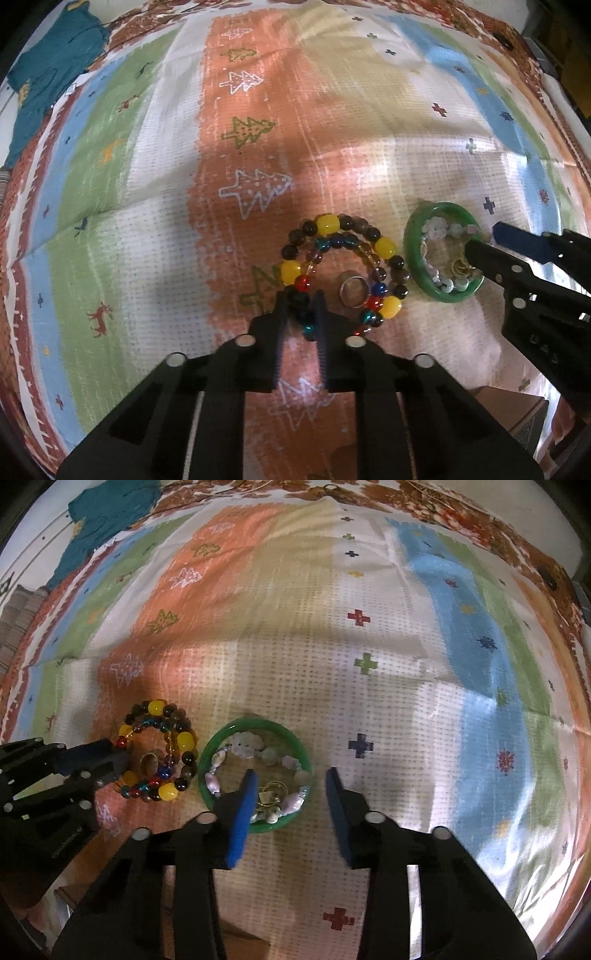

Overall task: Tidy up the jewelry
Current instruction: 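Grasp the multicolour bracelet with the left tool while the right tool grasps the white pearl bracelet, then lift both held bracelets and carry them over the silver tin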

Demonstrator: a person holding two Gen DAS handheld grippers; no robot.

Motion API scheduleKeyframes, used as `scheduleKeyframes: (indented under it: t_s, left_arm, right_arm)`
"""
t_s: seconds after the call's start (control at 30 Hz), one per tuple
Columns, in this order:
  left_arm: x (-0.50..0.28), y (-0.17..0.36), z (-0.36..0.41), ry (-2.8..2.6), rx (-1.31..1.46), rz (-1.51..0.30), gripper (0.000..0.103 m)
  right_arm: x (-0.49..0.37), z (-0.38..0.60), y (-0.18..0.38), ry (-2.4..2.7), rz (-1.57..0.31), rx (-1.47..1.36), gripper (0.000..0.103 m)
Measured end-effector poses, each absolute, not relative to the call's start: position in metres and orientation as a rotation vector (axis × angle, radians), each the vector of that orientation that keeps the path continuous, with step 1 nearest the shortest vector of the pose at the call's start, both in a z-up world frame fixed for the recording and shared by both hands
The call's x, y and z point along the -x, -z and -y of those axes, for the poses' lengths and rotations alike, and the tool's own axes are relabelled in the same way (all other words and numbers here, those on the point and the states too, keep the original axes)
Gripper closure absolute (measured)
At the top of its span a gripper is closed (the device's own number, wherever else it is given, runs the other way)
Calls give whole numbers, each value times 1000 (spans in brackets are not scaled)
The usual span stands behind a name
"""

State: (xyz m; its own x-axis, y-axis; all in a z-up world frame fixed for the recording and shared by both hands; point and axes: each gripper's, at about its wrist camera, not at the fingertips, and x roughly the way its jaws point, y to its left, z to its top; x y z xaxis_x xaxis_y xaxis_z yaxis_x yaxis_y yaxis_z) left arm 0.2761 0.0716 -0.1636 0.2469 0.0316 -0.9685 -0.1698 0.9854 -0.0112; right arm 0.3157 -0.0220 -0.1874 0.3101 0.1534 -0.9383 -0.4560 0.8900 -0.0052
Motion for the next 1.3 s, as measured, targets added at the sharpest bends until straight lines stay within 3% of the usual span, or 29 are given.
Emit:
scheduleKeyframes:
  t_s: [0.27,1.3]
  left_arm:
    - [-275,160,-68,-142,119,-1313,94]
    - [-247,99,-67,-132,119,-1182,94]
  right_arm:
    - [-317,26,190,-408,-1189,301,91]
    - [-281,44,121,-460,-1024,255,92]
